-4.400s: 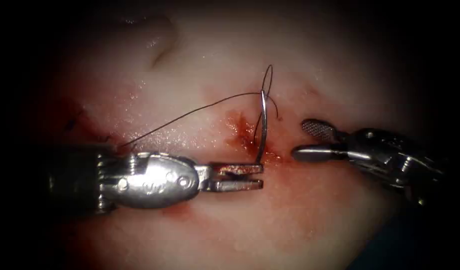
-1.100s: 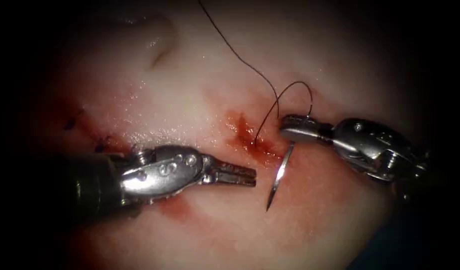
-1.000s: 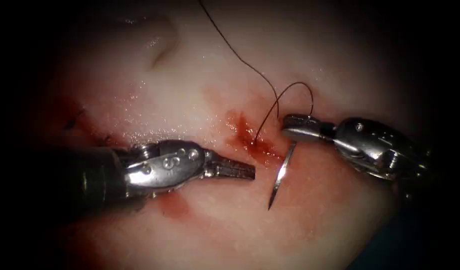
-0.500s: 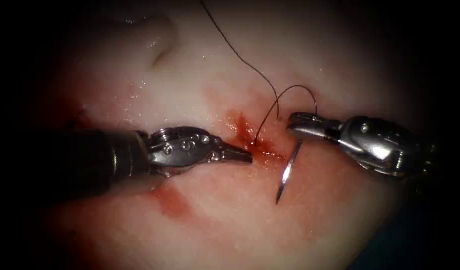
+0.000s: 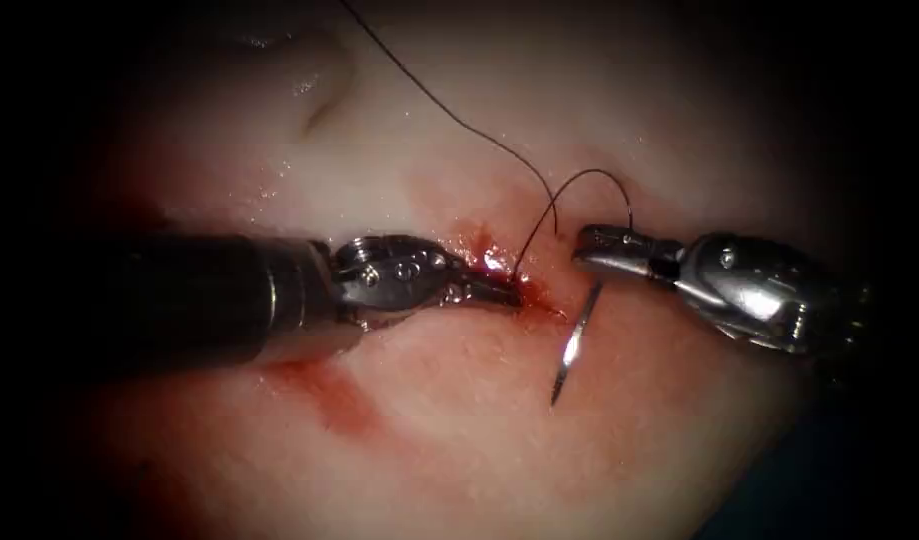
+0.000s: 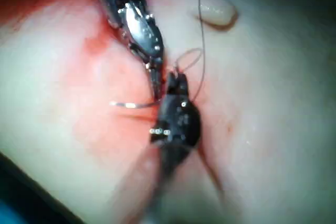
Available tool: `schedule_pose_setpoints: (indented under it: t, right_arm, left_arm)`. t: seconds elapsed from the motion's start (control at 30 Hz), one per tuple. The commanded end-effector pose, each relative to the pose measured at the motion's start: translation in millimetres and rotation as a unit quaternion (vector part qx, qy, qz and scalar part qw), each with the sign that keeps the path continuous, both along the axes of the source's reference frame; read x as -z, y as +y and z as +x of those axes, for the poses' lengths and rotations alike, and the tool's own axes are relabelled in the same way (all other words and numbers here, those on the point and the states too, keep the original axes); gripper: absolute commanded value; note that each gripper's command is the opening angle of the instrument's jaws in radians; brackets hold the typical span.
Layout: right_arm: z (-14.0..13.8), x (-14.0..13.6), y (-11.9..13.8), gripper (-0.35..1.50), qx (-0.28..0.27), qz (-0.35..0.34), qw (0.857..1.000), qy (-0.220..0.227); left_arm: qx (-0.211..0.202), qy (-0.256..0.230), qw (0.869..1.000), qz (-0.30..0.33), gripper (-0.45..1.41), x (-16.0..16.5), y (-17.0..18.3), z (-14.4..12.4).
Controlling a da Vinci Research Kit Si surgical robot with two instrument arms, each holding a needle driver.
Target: Wound Closure
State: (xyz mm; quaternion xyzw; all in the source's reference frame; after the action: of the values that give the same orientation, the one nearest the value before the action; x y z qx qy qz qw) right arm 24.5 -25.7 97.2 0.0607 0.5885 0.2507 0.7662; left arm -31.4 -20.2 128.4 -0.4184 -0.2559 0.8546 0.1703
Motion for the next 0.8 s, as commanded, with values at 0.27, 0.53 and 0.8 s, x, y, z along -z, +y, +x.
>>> schedule_pose_setpoints:
  t: [0.27, 0.53, 0.8]
  right_arm:
    - [0.8, -0.5, 0.0, -0.35, 0.0, -0.009, 1.0, -0.003]
    - [0.8, -0.5, 0.0, -0.35, 0.001, -0.014, 1.0, -0.007]
    - [0.8, -0.5, 0.0, -0.35, 0.001, -0.014, 1.0, -0.007]
  left_arm:
    - [-0.009, -0.005, 1.0, 0.004, -0.06, -2.3, 1.8, -1.2]
    - [-0.045, -0.002, 0.998, 0.035, -0.18, -3.5, 1.8, -2.4]
    - [-0.116, 0.048, 0.986, 0.109, -0.15, -2.7, 3.1, -2.2]
